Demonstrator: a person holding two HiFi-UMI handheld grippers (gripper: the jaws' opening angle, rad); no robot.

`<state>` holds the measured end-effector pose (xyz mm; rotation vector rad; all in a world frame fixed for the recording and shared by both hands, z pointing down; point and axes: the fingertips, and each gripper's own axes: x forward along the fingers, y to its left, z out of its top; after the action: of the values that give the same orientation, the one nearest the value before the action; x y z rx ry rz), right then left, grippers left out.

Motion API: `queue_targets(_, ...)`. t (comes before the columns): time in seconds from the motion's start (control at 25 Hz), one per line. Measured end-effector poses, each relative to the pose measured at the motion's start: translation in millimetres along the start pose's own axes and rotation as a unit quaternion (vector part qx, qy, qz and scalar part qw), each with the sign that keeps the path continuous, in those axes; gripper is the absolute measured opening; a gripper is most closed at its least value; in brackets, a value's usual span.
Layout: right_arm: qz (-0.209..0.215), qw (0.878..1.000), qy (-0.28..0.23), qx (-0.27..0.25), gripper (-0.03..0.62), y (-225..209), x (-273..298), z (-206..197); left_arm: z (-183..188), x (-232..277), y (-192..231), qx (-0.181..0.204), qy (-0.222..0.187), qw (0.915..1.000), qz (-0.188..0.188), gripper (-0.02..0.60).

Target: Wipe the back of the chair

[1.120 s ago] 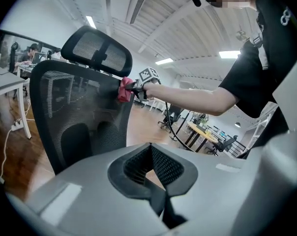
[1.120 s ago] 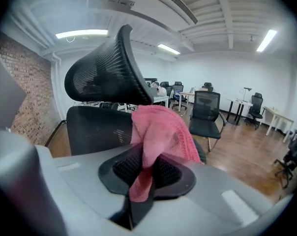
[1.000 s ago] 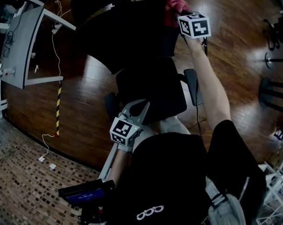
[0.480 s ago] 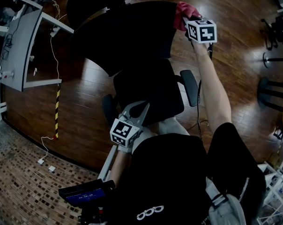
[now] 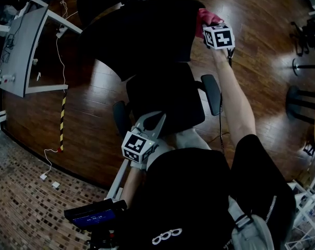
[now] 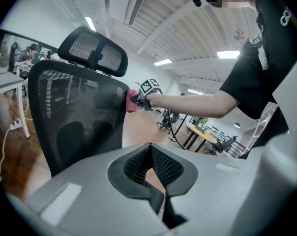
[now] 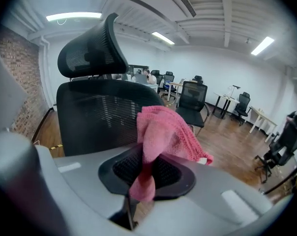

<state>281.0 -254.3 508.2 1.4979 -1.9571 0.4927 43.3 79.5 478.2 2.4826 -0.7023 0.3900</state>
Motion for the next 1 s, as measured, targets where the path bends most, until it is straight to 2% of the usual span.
queue_targets(0.24, 0.037, 0.999, -0.001, -0.030, 0.051, 61, 22, 19, -7, -18, 7, -0.013, -0.008, 0.9997, 0.021, -0.011)
queue_targets(0.48, 0.078, 0.995, -0.002, -0.066, 0.051, 133, 44, 36, -23, -50, 23, -0.037, -0.025, 0.9972, 0.060, -0.011)
queue_targets(1.0, 0.156, 0.980, -0.004, -0.126, 0.049, 299, 66, 60, -45, -124, 57, -0.064, -0.048, 0.9909, 0.109, -0.011)
